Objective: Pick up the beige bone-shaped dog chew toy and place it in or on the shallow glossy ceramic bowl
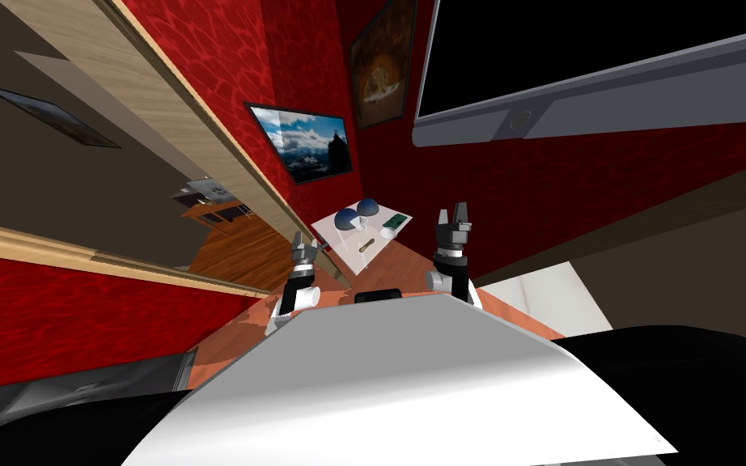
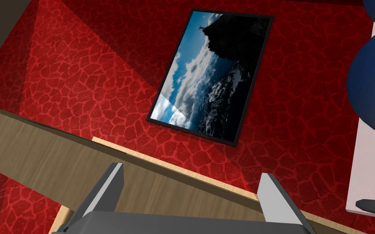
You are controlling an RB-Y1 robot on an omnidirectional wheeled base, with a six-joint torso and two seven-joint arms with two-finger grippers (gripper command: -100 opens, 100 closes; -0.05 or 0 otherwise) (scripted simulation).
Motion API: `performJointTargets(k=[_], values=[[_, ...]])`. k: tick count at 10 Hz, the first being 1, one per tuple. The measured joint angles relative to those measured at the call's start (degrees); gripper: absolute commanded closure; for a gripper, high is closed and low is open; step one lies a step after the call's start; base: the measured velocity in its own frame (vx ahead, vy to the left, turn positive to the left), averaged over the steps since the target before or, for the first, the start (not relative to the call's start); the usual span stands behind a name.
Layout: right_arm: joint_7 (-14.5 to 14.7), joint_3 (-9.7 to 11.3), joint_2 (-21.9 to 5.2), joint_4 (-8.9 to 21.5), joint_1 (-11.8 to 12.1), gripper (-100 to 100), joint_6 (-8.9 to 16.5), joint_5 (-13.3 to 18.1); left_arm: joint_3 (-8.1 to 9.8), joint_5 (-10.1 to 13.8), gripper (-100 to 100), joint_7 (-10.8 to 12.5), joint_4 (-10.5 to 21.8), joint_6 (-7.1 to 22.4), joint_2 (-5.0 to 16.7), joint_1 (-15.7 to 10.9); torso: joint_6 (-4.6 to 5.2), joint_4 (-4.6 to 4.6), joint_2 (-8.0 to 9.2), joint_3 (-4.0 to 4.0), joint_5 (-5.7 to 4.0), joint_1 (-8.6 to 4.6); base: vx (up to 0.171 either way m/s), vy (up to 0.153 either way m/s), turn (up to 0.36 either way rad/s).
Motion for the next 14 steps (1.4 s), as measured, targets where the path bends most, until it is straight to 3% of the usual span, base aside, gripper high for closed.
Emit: performJointTargets(k=[13,14], values=[[0.00,0.00,0.00,0.00,0.00,0,0.00,0.00,6.58,3.87,-100,-0.46,10.28,17.22,0.65,-5.82,0.02,-0.03,-0.14,-0.08,-0.03,-0.13,-0.012,-0.053,0.031],[0.00,0.00,0.00,0.00,0.00,0,0.00,0.00,7.41,4.50,-100,-0.16,12.01,18.42,1.51,-6.49,0.01,-0.04,-0.17,-0.10,-0.04,-0.17,0.011,-0.067,0.027]])
